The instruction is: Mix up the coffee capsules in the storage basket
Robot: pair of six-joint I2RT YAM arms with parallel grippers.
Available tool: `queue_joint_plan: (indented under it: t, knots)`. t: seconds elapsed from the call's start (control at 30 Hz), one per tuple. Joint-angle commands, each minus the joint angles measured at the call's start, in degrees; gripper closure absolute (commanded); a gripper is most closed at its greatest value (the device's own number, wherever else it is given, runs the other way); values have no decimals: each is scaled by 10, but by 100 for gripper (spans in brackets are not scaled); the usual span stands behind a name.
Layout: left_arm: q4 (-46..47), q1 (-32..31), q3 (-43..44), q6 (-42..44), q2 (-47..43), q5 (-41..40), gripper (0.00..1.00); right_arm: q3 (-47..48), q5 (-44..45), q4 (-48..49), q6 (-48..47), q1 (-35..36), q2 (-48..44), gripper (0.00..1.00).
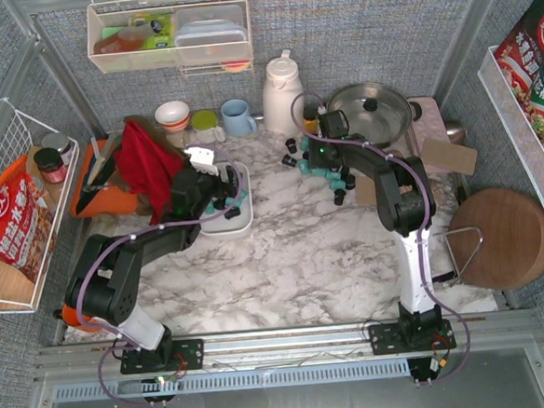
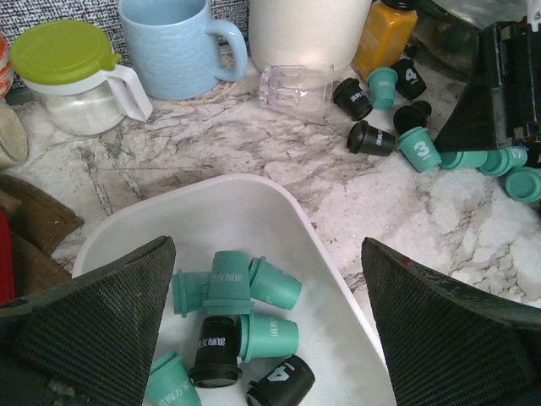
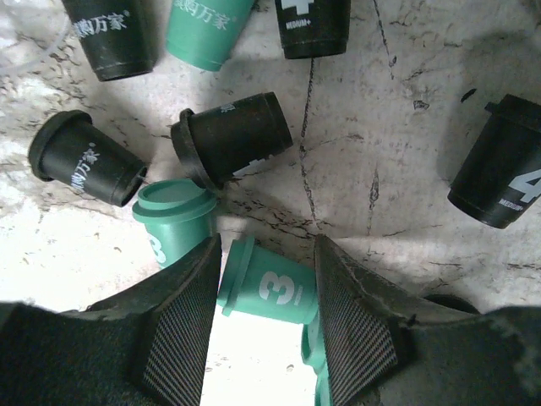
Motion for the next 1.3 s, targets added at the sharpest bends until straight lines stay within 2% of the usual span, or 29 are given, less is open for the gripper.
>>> queue_joint_plan:
  t: [0.0, 0.23, 0.47, 0.73, 0.83, 1.1, 1.27]
  knots:
    - [27, -2, -6, 3, -12, 14, 1, 13, -4, -12, -2, 0, 8, 48]
    - [30, -5, -18, 6, -27, 10, 1, 25, 7, -56, 9, 1, 11, 47]
    - [38, -7, -33, 4, -33, 9, 1, 5, 29, -75, 27, 2, -5, 36]
    - [38, -8, -35, -2, -30, 14, 1, 0, 24, -75, 44, 11, -1, 36]
    - [39, -10, -39, -2, -33, 14, 1, 3, 20, -73, 48, 13, 3, 42]
    - [40, -9, -48, 5, -39, 15, 1, -6, 17, -64, 43, 16, -14, 79]
    - [52, -19, -55, 28, -37, 56, 1, -52, -4, -26, 36, 17, -69, 83]
